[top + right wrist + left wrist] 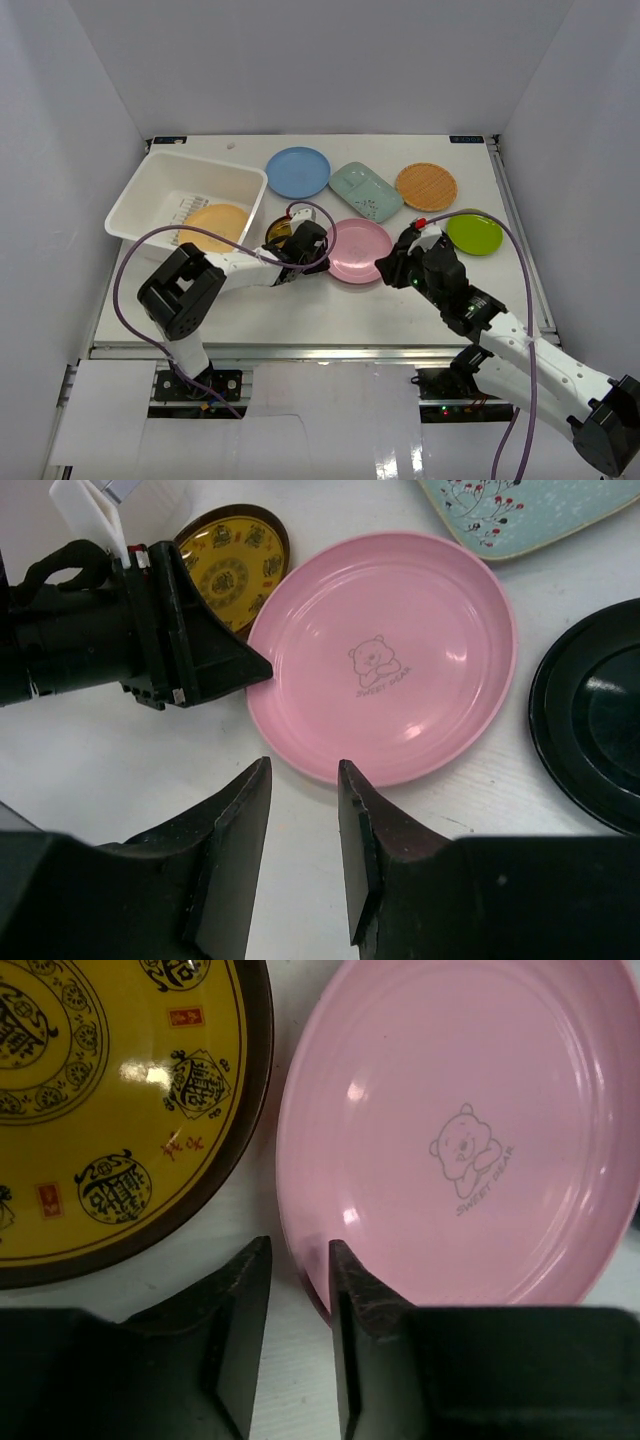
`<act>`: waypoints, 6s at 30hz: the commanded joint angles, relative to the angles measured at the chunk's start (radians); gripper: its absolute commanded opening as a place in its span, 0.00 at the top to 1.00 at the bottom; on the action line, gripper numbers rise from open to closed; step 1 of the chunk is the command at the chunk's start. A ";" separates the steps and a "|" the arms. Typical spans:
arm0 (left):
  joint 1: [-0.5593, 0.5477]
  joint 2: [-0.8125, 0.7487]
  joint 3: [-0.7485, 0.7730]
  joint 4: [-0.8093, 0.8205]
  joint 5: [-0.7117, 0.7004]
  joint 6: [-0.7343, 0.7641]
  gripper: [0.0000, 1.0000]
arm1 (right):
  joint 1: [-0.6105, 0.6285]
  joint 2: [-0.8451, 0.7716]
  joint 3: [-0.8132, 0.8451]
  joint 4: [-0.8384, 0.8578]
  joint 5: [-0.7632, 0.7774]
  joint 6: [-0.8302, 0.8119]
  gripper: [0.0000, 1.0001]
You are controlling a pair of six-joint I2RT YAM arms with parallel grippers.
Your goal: Place the plates into the plastic bin on the countertop
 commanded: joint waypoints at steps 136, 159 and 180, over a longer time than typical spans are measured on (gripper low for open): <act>0.508 -1.033 0.097 -0.111 0.524 0.325 0.02 | 0.307 1.608 1.628 0.162 0.107 -0.012 0.54; 0.272 -0.606 0.117 -0.094 0.512 0.119 0.03 | -0.131 0.311 0.283 0.274 -0.008 0.068 0.66; -0.103 0.343 0.462 0.107 0.223 -0.043 0.26 | -0.505 -0.187 0.196 -0.036 -0.130 0.041 0.66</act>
